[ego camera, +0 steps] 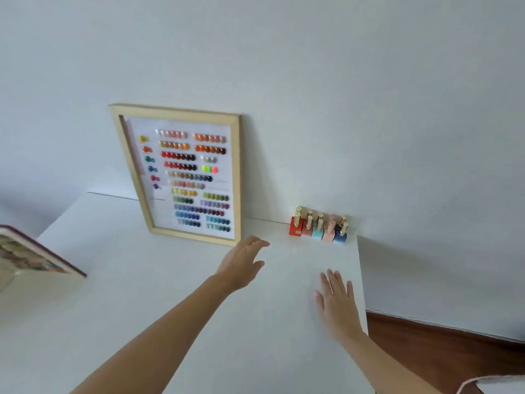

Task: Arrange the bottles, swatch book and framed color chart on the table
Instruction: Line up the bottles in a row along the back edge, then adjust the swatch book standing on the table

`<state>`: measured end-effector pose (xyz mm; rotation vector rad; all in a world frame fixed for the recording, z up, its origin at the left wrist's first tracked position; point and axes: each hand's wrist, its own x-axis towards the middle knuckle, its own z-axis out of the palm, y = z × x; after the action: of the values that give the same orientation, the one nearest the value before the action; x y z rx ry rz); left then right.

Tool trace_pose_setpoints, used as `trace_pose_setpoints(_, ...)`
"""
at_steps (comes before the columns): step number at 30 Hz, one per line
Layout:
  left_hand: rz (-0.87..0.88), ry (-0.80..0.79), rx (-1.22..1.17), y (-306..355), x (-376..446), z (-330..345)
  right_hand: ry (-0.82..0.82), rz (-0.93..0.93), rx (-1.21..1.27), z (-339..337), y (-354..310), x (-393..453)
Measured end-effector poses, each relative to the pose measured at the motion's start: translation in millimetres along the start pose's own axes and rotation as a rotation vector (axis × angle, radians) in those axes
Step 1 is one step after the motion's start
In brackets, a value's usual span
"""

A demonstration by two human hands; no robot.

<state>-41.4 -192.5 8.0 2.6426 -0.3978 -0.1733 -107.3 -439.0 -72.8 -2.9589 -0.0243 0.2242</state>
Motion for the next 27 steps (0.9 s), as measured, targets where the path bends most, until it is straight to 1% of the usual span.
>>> trace_pose_setpoints(2,-0.038,0.055,-0.011,-20.1,-21.3,-22.5,0.009,-0.073,0.029,-17.9,-31.2,9.4)
trace_pose_setpoints(6,-0.112,0.175,-0.015,-66.9,-69.5,-73.2,0.081,-0.257,0.075,-46.0,-106.3,28.1)
trace_pose_setpoints(13,-0.263,0.315,0.032,-178.5,-172.3,-168.3,0.150,-0.522,0.173,-68.6,-287.5,34.6)
trace_pose_setpoints(17,-0.350,0.390,0.030,-243.7,-236.2,-218.7,0.147,-0.613,0.222,-68.5,-393.5,27.9)
trace_pose_setpoints(21,-0.426,0.492,0.050,-300.3,-290.6,-258.5,0.146,-0.682,0.230,-63.3,-484.4,23.7)
trace_pose_setpoints(24,-0.518,0.556,0.059,-337.5,-317.6,-282.0,0.154,-0.727,0.235,-61.3,-538.0,22.1)
trace_pose_setpoints(27,-0.579,0.623,0.096,-368.6,-329.6,-299.3,0.185,-0.769,0.207,-63.7,-575.1,26.6)
